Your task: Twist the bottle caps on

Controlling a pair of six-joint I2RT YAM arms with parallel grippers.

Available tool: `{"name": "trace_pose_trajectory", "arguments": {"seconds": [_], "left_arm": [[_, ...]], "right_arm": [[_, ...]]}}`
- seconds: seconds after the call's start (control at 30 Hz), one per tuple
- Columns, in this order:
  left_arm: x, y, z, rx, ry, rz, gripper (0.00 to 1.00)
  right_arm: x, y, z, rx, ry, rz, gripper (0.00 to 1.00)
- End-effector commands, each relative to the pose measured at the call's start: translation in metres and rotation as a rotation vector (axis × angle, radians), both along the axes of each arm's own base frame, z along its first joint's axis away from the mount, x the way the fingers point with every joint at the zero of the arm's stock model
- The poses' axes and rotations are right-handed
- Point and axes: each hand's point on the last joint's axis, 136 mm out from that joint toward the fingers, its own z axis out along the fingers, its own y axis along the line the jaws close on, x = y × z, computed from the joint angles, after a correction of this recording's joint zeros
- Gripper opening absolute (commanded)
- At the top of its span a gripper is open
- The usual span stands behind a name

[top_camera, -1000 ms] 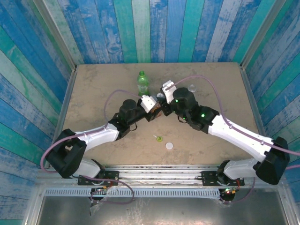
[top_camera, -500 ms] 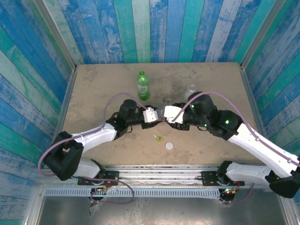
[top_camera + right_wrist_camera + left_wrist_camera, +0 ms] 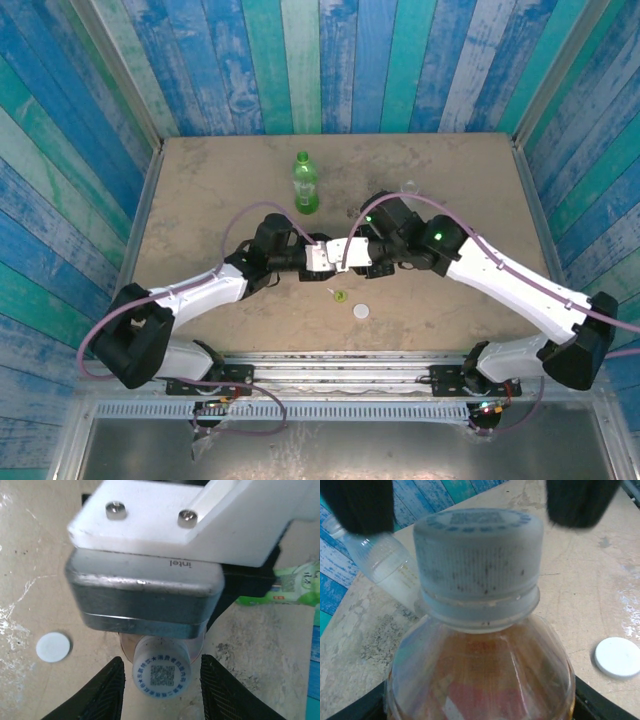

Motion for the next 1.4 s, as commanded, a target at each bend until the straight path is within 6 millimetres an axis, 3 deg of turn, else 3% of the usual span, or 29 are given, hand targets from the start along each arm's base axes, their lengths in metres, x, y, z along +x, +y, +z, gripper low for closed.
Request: {"name": "trace_pose_trajectory", "arguments": {"seconds": [0.0, 0.27, 0.47, 1.0, 1.2, 1.27, 1.37], "left_arm": [[-0.008, -0.003, 0.024, -0.040, -0.051, -0.049, 0.55], [-0.006, -0.004, 0.023, -0.039, -0.048, -0.045, 0.55], [-0.005, -0.004, 0.021, -0.033, -0.040, -0.041, 0.54], [-0.005, -0.005, 0.022, -0.033, -0.031, -0.042, 0.54], [0.001, -0.003, 0.022, -0.038, -0.042, -0.005, 0.54], [0.007, -0.003, 0.025, -0.054, -0.048, 0.029, 0.53], [0.015, -0.003, 0.033, -0.084, -0.062, 0.073, 0.53]], "right_arm": [[0.004, -0.002, -0.002, -0.044, -0.017, 0.013, 0.41], [0.003, -0.001, -0.004, -0.031, 0.007, 0.018, 0.27], [-0.001, -0.002, -0.001, -0.018, 0.012, 0.021, 0.40], [-0.002, -0.002, -0.006, -0.009, 0.040, 0.017, 0.35], [0.005, -0.002, -0.005, -0.003, 0.058, -0.034, 0.18], [0.009, -0.003, -0.002, 0.024, 0.083, -0.093, 0.14], [0.026, -0.003, 0.007, 0.109, 0.094, -0.259, 0.01]]}}
